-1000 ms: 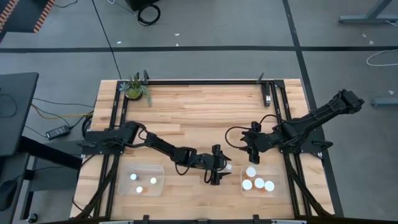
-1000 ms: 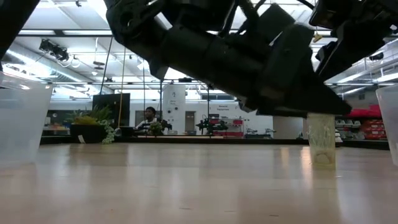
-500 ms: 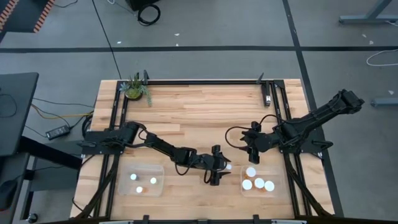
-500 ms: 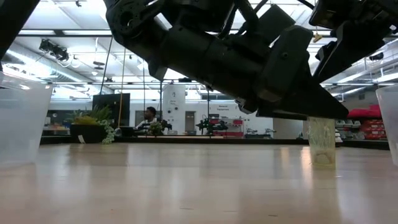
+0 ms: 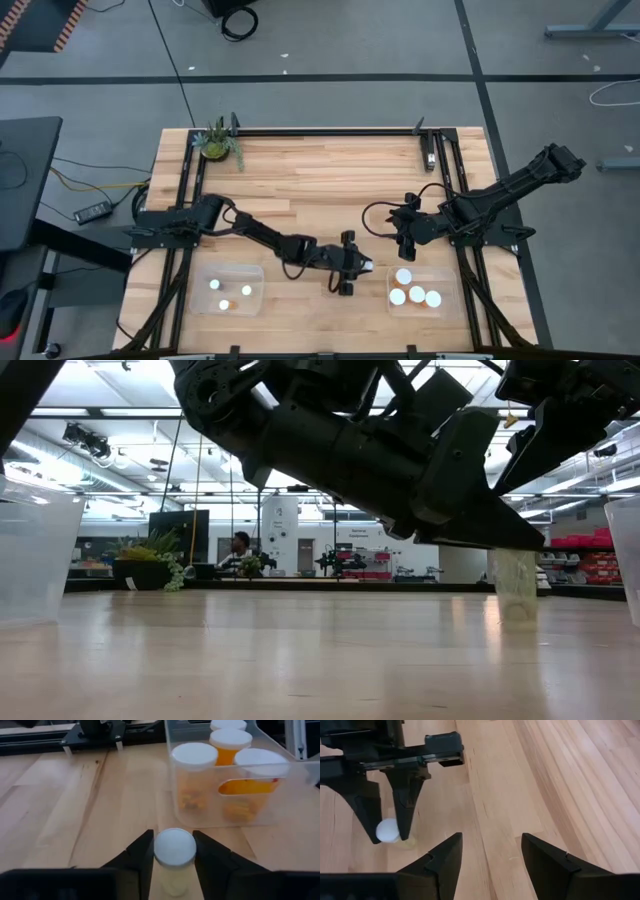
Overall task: Pick and place medicine bottles into bin by pill shape (circle, oval)
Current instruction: Put the small yellow pill bottle into the left transparent bin
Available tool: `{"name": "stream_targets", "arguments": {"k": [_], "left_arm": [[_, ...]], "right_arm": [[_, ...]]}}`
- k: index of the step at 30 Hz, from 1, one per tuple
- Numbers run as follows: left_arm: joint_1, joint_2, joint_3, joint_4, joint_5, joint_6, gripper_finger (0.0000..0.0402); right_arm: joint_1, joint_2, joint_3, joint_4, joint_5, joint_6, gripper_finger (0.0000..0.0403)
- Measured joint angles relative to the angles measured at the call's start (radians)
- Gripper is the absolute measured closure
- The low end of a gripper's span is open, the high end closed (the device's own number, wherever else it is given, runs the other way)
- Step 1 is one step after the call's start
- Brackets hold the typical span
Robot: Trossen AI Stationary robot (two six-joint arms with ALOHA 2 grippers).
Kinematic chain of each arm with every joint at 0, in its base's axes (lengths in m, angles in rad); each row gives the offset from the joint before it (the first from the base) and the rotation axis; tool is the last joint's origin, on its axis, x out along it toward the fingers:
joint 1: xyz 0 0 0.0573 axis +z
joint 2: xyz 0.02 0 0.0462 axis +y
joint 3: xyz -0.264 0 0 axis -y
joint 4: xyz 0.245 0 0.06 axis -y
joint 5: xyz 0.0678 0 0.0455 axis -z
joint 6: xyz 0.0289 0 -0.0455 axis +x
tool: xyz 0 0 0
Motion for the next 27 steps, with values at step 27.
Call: {"name": "stream_targets", "arguments": {"k": [27], "left_arm": [[-0.085, -0.247, 0.000, -0.459, -0.002, -0.053, 0.0323]], "right_arm": [[0.000, 0.000, 0.000, 0.019, 0.004, -0.040, 0.0192]]}}
